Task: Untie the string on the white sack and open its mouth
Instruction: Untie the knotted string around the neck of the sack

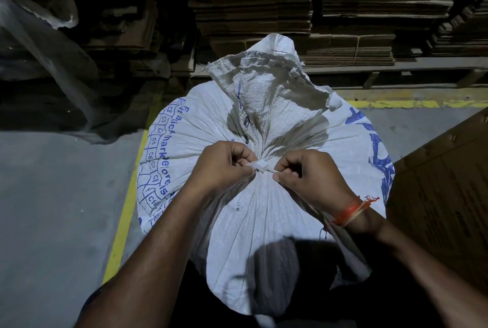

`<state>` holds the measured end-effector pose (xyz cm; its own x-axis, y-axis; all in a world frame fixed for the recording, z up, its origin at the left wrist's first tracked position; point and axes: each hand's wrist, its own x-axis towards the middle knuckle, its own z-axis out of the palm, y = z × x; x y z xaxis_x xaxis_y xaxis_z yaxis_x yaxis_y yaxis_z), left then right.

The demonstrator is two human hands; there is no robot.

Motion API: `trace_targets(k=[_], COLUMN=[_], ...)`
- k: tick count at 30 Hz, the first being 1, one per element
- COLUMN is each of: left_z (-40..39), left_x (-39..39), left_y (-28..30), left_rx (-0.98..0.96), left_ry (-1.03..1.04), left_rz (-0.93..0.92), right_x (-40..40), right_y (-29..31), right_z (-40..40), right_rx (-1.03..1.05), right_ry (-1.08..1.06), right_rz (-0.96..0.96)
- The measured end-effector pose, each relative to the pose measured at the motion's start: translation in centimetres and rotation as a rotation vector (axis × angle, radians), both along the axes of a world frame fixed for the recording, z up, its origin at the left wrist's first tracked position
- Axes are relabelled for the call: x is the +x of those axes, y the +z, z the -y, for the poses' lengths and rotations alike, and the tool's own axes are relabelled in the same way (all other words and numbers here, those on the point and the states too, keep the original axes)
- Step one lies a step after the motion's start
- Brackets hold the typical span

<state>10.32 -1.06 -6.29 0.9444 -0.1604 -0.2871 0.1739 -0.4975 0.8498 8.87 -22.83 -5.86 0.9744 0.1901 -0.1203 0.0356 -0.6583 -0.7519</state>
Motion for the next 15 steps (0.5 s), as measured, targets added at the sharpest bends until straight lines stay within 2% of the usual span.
trace_targets(k=[7,15], left_z=[-0.22,-0.51], left_x=[-0.13,0.39], left_y=[0.13,0.07], left_rx=[-0.014,0.016], left_ry=[0.002,0.191], left_rz=[-0.009,0.087], right_x=[0.23,0.31], right_y=[-0.41,-0.51], right_z=[0.31,0.18], right_rx=[-0.042,-0.045], right_ry=[0.049,0.058], right_rz=[0.053,0.057])
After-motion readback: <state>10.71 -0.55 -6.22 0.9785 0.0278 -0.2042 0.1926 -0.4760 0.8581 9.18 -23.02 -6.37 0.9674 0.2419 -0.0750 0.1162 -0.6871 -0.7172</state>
